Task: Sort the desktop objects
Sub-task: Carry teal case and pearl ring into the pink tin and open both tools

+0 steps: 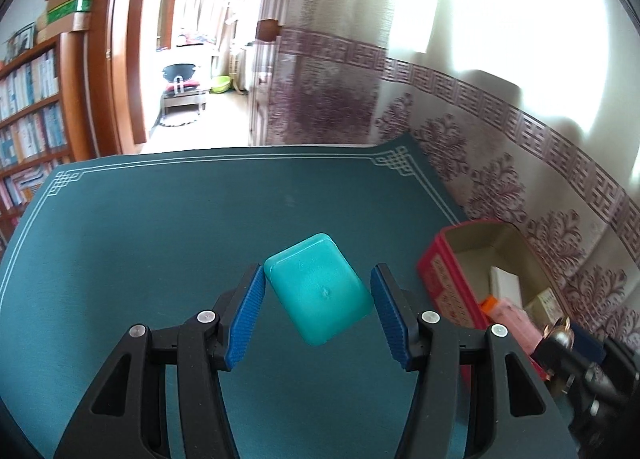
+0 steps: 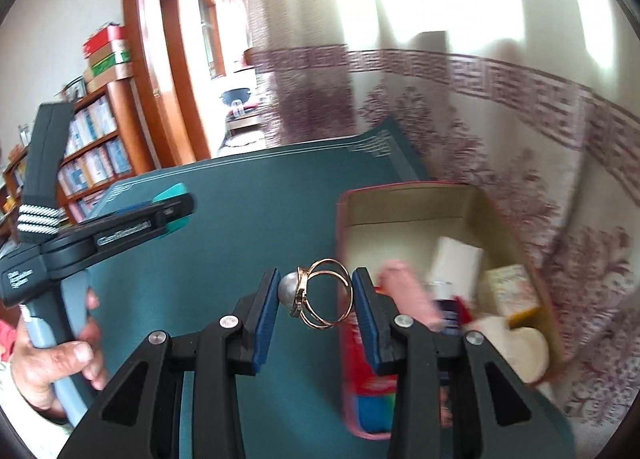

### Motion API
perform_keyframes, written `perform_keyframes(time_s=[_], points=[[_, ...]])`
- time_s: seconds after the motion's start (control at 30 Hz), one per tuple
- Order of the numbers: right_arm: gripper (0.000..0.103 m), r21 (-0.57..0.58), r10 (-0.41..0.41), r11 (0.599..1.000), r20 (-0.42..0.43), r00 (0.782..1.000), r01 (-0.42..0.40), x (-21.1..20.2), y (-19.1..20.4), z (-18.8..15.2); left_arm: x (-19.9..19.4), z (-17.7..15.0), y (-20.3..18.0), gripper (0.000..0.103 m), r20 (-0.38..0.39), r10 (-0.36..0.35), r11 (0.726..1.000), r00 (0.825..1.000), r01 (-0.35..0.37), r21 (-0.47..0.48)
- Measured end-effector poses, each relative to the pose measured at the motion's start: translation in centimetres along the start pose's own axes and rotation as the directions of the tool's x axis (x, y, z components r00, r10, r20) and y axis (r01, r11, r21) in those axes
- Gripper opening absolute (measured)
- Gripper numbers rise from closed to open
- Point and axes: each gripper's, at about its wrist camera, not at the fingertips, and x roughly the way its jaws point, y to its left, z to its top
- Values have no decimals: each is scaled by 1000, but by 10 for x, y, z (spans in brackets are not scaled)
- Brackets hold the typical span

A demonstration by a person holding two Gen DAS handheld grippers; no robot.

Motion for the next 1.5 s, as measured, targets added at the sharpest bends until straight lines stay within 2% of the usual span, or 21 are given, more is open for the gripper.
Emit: perform_keyframes(time_s=[0.13, 0.3, 0.53, 0.83, 1.0, 1.1, 1.2, 1.27, 1.5], points=[[41, 69, -69, 995, 19, 997, 67, -16, -39, -1, -3, -5, -17, 58, -4, -26, 999, 1000, 26, 35], [41, 123, -110, 987, 26, 994, 106, -28, -69, -6, -10, -11, -38, 58, -18, -76, 995, 997, 77, 67], [41, 156, -96, 983, 11, 995, 93, -24, -87, -16, -21, -21, -78, 58, -42, -141, 981, 989, 146, 127], [41, 209, -93, 974, 23, 995, 86, -23, -109, -19, -17, -32, -128, 58, -114, -254, 947, 960, 271, 170], [41, 228, -90, 970, 30, 995, 81, -24, -118, -19, -5, -34, -151, 58, -142, -281, 936, 949, 304, 179], [41, 234, -88, 969, 35, 996, 77, -22, -121, -18, 3, -33, -158, 59, -153, -288, 933, 945, 313, 180], [41, 240, -85, 968, 39, 996, 74, -19, -123, -16, 13, -32, -162, 61, -191, -317, 924, 929, 348, 156], [41, 244, -83, 967, 39, 996, 71, -16, -124, -15, 18, -33, -161, 71, -210, -333, 922, 919, 364, 134], [41, 243, -74, 968, 31, 997, 64, -3, -123, -10, 21, -34, -149, 71, -187, -361, 919, 914, 382, 94]])
